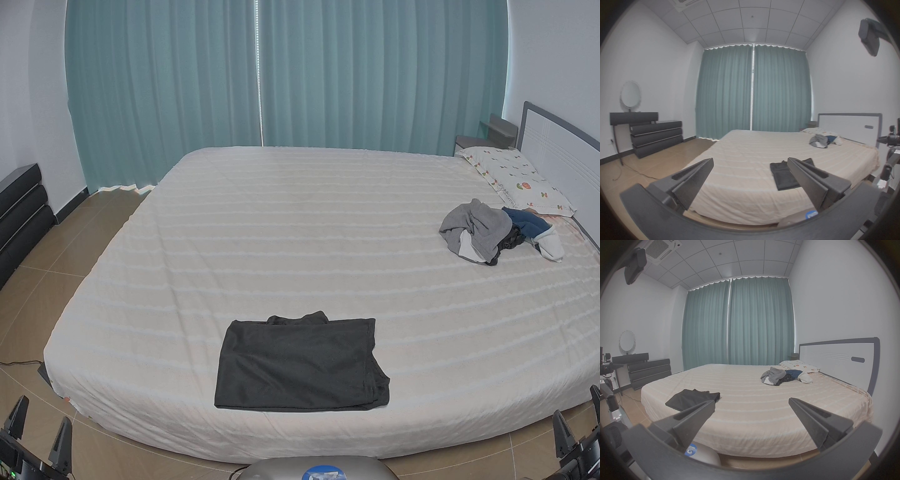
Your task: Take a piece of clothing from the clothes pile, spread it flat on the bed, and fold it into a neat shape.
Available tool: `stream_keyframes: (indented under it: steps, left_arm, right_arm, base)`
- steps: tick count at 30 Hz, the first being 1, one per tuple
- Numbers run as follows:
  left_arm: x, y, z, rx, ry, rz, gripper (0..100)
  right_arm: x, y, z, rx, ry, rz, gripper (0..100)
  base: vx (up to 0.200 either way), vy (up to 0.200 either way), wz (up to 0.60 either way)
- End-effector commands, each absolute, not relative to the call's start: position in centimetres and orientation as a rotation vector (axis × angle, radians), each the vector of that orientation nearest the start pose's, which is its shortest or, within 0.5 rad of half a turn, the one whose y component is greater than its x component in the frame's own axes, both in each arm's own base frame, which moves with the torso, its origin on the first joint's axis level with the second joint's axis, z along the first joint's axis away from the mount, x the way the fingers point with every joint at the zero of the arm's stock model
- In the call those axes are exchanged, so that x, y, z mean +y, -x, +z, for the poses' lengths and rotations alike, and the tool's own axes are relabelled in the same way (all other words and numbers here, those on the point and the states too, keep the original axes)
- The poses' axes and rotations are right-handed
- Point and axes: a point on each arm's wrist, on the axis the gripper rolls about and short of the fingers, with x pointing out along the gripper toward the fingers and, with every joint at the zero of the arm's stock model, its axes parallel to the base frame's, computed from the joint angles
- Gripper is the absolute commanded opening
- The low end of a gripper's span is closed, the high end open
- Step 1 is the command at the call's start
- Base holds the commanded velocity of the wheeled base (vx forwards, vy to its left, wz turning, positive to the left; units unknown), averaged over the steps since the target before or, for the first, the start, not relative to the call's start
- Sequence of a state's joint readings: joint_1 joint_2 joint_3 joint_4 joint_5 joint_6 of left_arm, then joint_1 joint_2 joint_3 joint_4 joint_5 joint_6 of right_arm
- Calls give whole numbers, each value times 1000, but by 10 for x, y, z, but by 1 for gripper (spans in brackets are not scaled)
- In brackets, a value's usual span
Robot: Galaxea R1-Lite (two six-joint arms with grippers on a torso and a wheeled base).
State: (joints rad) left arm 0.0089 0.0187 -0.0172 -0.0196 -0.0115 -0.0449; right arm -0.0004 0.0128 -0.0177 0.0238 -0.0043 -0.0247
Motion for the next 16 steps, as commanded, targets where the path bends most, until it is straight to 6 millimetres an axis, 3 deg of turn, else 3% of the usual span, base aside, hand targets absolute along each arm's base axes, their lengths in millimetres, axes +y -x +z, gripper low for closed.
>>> stream_keyframes:
  steps: [1, 16]
  left_arm:
    - [0, 23, 76, -5, 5, 5, 100]
    - [0, 23, 76, -5, 18, 9, 100]
  right_arm:
    - [0, 23, 75, 15, 31, 0, 100]
    - [0, 23, 75, 17, 9, -9, 100]
  base:
    - [0, 0, 0]
    - [0, 0, 0]
